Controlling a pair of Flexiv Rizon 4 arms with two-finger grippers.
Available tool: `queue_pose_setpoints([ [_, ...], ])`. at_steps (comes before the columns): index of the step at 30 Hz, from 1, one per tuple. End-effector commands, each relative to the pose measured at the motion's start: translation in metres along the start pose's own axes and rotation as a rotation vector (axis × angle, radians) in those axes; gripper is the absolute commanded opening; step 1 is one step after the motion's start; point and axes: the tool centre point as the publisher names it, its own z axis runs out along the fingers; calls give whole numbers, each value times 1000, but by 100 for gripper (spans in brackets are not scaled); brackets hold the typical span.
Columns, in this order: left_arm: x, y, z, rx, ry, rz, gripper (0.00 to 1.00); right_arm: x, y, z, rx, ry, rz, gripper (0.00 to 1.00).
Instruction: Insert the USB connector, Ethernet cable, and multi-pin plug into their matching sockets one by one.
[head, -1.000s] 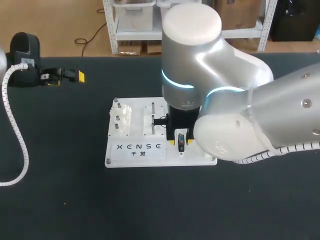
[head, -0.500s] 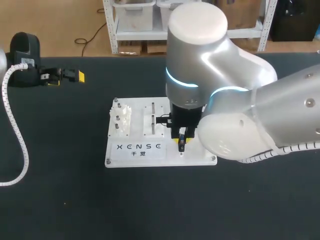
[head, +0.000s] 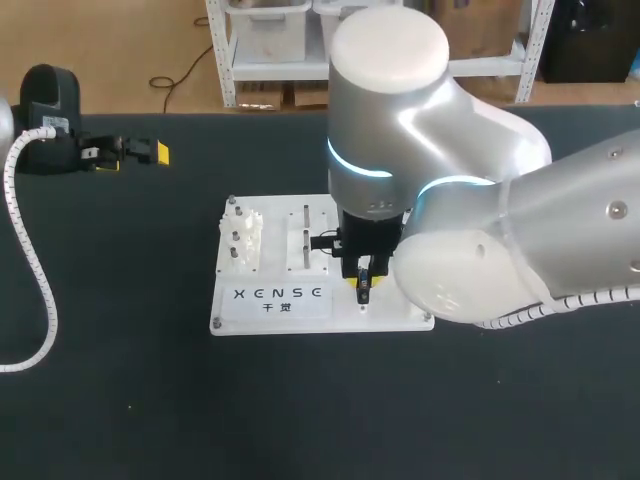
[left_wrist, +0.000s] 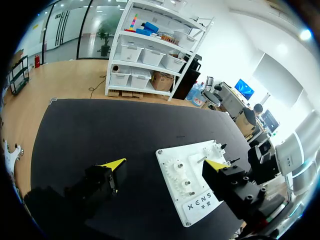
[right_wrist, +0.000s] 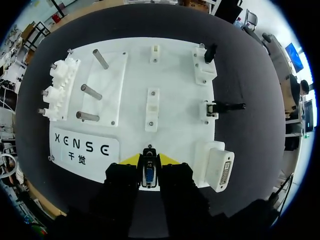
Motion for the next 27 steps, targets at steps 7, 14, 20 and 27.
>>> queue_pose_setpoints([
  [7, 0, 0, 0, 0, 0, 0, 100, 3, -3, -10, -7, -27, 12, 0],
  [14, 0, 0, 0, 0, 0, 0, 100, -4, -5, -25, -30, -52, 20, 0],
  [20, 0, 0, 0, 0, 0, 0, 100, -12, -12, -44, -25, -69, 21, 0],
  [27, 0, 0, 0, 0, 0, 0, 100, -19, -28, -63, -17, -87, 22, 0],
])
